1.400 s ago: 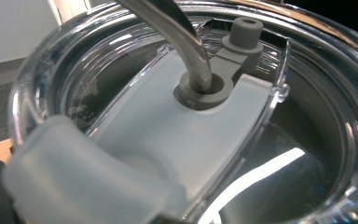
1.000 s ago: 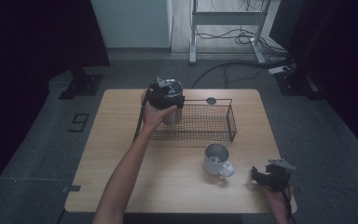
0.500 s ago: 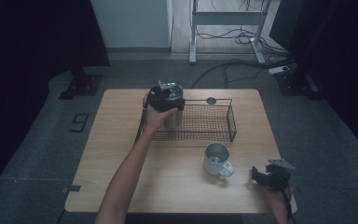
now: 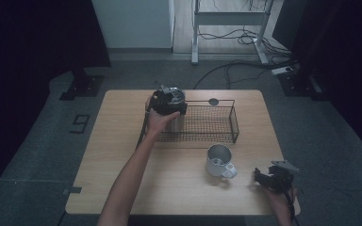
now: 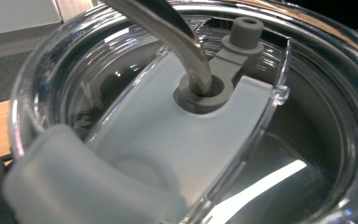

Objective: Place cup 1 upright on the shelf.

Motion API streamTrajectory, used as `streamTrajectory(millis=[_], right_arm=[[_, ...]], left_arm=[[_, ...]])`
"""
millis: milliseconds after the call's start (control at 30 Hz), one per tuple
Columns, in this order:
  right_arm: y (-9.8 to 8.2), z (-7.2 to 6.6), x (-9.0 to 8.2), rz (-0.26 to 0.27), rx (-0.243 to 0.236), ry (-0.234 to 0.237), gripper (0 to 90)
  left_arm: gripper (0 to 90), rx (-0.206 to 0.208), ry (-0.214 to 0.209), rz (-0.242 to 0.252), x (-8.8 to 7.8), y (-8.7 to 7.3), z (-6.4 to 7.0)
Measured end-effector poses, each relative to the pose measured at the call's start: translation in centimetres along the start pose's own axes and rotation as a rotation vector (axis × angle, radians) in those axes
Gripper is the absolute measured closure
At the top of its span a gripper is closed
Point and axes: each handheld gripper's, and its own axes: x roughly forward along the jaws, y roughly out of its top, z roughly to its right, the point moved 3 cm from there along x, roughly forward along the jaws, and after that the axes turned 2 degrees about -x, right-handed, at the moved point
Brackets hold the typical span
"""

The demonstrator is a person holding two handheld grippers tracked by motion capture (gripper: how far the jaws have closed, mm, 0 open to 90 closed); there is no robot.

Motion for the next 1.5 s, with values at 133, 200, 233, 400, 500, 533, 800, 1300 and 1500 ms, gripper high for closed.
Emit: streamTrajectory(millis=[133, 200, 233, 400, 500, 533, 800, 1300, 1500], right_arm=[[0.0, 0.0, 0.0, 0.0, 0.0, 0.0, 12.8], [0.0, 0.0, 0.0, 0.0, 0.0, 0.001, 12.8], [0.0, 0.0, 0.0, 0.0, 0.0, 0.001, 12.8], [0.0, 0.0, 0.0, 0.0, 0.0, 0.0, 12.8], [0.0, 0.0, 0.0, 0.001, 0.0, 0.0, 12.8], [0.0, 0.0, 0.0, 0.0, 0.0, 0.0, 12.8], [0.0, 0.0, 0.0, 0.0, 0.0, 0.0, 12.8], [0.0, 0.0, 0.0, 0.0, -0.001, 0.0, 12.8], [0.0, 0.0, 0.0, 0.0, 0.0, 0.0, 12.8]], left_arm=[[4.0, -0.003, 0.005, -0.009, 0.3, -0.4, 0.0], [4.0, -0.005, 0.008, -0.01, 0.4, -0.5, 0.0], [4.0, -0.003, 0.009, -0.014, 0.5, -0.5, 0.0], [4.0, -0.007, 0.008, -0.023, 0.7, -0.9, 0.0], [4.0, -0.003, 0.011, -0.028, 0.9, -1.0, 0.1], [4.0, -0.001, 0.01, -0.032, 1.0, -1.1, 0.2], [4.0, 0.01, 0.014, -0.049, 1.4, -1.6, 0.4], [3.7, 0.016, 0.0, -0.057, 1.1, -2.4, 0.3], [3.6, -0.009, -0.004, -0.045, 0.7, -3.0, 0.2]])
